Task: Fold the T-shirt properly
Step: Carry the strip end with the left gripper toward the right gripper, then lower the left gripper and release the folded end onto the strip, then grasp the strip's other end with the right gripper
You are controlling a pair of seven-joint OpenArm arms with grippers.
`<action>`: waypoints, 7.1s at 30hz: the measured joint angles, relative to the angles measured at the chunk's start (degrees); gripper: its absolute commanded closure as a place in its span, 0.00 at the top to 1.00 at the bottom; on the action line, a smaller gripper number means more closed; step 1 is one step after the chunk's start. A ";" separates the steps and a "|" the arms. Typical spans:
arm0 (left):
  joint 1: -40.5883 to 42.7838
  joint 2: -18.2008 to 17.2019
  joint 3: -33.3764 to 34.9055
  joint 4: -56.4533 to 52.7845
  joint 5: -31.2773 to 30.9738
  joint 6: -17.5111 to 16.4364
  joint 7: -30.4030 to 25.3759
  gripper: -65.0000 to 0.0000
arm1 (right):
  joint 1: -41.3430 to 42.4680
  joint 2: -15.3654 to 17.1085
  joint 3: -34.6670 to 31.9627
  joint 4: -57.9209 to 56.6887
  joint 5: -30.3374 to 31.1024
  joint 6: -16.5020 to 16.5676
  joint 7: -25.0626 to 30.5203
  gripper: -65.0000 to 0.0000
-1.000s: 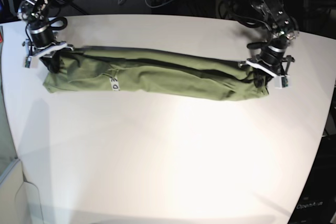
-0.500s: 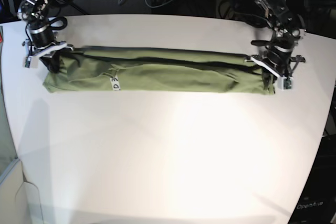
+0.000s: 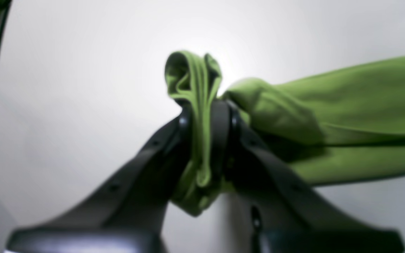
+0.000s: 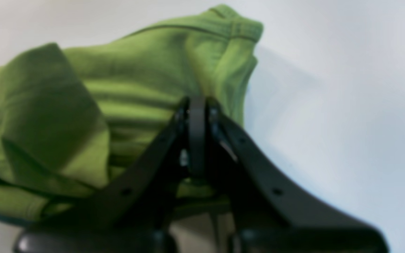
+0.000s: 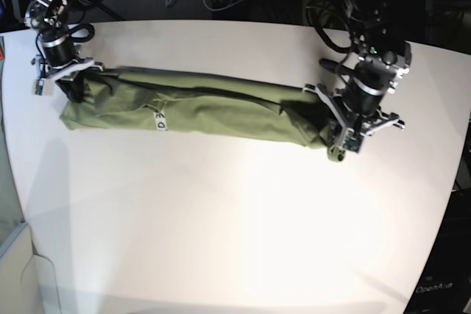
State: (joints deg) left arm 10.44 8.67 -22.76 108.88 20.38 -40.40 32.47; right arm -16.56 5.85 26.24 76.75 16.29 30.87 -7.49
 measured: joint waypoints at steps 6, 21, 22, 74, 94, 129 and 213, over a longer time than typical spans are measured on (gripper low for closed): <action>0.33 0.09 8.35 0.24 9.25 -0.17 0.11 0.02 | 0.00 0.00 0.00 0.00 -0.02 0.00 0.00 0.01; -0.42 -0.07 25.46 -6.10 11.13 0.11 0.31 0.02 | 0.02 0.00 0.00 0.02 0.00 -0.02 -0.13 0.01; -0.46 -0.11 26.18 -6.21 11.15 0.11 0.37 0.02 | 0.02 0.00 -0.09 0.02 0.00 -0.02 -0.11 0.01; -6.84 -0.42 49.57 -10.29 -4.68 45.66 23.41 0.02 | -0.02 0.15 -2.64 0.11 0.00 -0.44 0.48 0.01; -9.46 -0.55 54.75 -14.32 -4.90 53.70 24.28 0.03 | -0.02 0.15 -2.64 0.11 0.02 -0.44 0.48 0.01; -1.25 -6.45 47.58 -3.34 -5.01 53.68 23.98 0.01 | -0.13 0.15 -2.67 0.13 0.02 -0.46 0.44 0.01; 4.61 -6.34 35.60 -12.04 -9.97 48.98 13.62 0.01 | 0.42 0.13 0.81 10.60 9.70 8.26 -25.81 0.97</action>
State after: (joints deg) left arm 15.05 2.33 12.84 96.84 10.41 8.58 46.09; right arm -16.14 5.98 27.05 87.35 26.00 39.13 -33.30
